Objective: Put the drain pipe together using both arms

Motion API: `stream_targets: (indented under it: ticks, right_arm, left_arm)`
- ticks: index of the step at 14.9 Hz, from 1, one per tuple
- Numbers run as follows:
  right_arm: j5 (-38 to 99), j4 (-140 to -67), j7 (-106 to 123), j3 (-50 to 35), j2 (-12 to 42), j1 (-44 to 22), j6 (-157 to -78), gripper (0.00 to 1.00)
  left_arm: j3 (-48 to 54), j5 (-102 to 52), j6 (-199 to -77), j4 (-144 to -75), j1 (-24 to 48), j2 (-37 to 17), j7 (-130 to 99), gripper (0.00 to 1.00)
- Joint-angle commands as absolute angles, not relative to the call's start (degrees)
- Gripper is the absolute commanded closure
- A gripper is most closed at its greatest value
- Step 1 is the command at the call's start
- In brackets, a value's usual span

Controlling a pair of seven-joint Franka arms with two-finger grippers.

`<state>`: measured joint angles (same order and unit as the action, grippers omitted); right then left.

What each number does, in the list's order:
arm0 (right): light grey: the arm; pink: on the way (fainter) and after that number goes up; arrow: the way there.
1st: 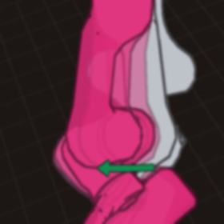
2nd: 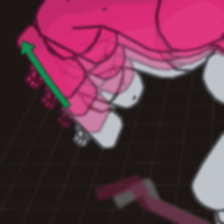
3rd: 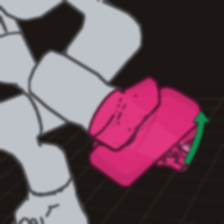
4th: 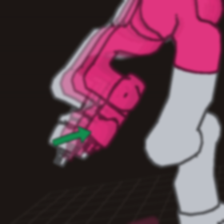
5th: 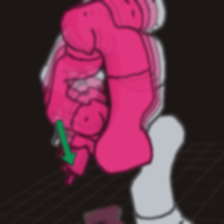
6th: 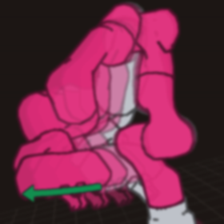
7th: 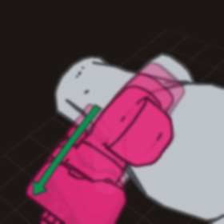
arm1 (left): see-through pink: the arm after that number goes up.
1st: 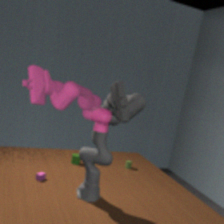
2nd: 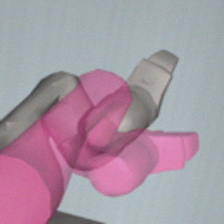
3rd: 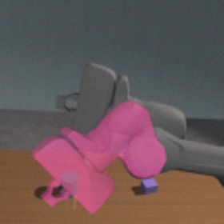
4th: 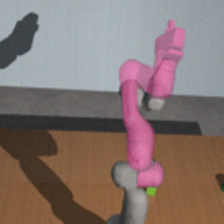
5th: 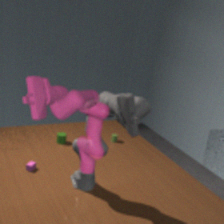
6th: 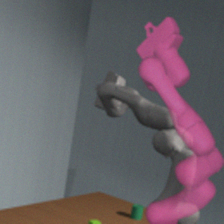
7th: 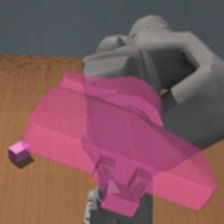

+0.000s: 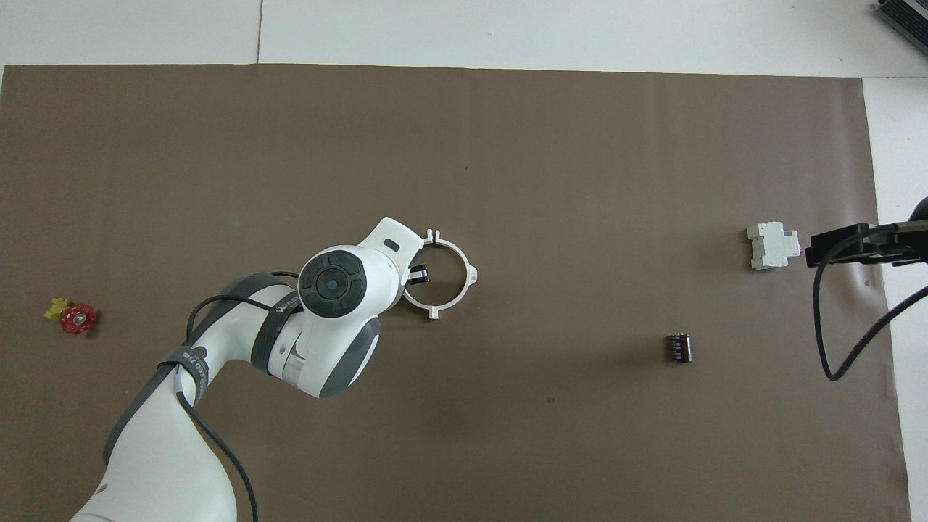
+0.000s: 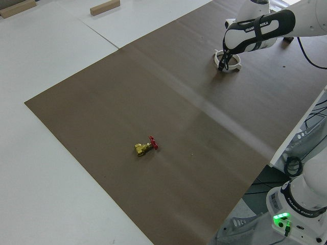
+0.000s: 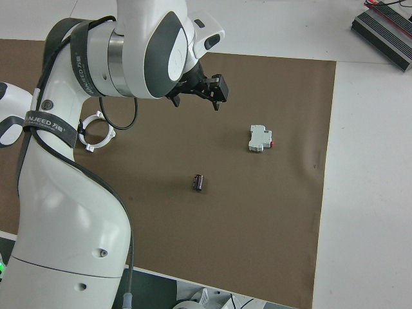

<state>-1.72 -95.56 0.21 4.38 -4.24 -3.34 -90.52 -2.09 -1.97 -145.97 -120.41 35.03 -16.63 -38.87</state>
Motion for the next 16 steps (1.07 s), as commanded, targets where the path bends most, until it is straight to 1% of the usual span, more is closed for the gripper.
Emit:
stream_targets:
  ticks: [1,16]
  right_arm:
    - [-1.58,-95.71,1.41,4.22,-4.39,-2.81,-90.62,0.0]
    - [-1.58,-95.71,1.41,4.22,-4.39,-2.81,-90.62,0.0]
  left_arm:
    - [-3.08,-1.85,-146.95,-119.71,36.21,-17.58,-39.81,1.0]
    - [-3.08,-1.84,-146.43,-119.44,36.21,-17.58,-39.81,1.0]
